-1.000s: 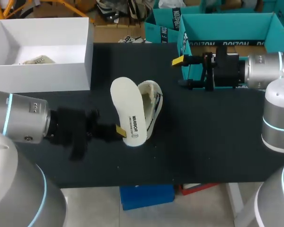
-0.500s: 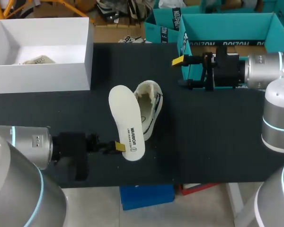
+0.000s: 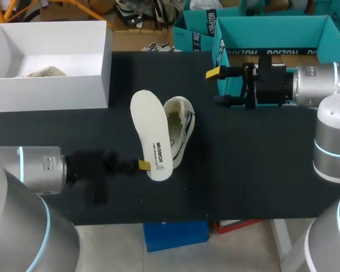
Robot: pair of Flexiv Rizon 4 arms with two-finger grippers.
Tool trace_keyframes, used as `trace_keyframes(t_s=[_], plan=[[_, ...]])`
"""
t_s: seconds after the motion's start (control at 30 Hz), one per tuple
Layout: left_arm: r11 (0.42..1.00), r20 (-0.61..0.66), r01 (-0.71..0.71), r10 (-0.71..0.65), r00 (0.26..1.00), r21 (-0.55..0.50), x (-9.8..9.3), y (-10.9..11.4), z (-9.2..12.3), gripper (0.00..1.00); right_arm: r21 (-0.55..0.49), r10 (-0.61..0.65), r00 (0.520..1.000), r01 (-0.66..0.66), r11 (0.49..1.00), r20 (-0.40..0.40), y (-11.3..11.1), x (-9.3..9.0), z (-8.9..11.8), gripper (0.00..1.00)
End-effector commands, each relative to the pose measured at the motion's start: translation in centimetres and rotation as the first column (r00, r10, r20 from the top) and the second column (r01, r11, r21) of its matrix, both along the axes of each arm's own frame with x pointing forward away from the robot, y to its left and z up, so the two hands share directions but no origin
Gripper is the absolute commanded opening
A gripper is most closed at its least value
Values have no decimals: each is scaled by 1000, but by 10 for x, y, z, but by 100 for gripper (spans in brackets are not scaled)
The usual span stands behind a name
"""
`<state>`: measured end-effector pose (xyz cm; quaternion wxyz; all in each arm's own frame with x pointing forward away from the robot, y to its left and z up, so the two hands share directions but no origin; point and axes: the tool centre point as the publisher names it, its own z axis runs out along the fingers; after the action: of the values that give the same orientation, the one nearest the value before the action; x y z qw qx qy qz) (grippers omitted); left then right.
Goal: Take the shoe out of the shoebox, open the shoe tongue, remove and reinsert the insole, then place the shoe into the shoebox
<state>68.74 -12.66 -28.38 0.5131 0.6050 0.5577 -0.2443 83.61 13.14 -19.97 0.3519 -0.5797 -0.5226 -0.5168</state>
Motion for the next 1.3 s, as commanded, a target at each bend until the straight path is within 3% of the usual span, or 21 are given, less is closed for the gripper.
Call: trace_keyframes(t_s=[0.03, 0.53, 1.3], plan=[[999, -14, 27, -27, 1000, 26, 32, -16, 0, 0, 2, -3, 1000, 3, 1000, 1, 2, 1, -2, 100], [999, -32, 38, -37, 999, 37, 70, -24, -2, 0, 2, -3, 1000, 3, 1000, 1, 2, 1, -2, 100], [993, -59, 99, -95, 994, 65, 78, -25, -7, 0, 2, -3, 1000, 3, 1000, 1, 2, 1, -2, 100]])
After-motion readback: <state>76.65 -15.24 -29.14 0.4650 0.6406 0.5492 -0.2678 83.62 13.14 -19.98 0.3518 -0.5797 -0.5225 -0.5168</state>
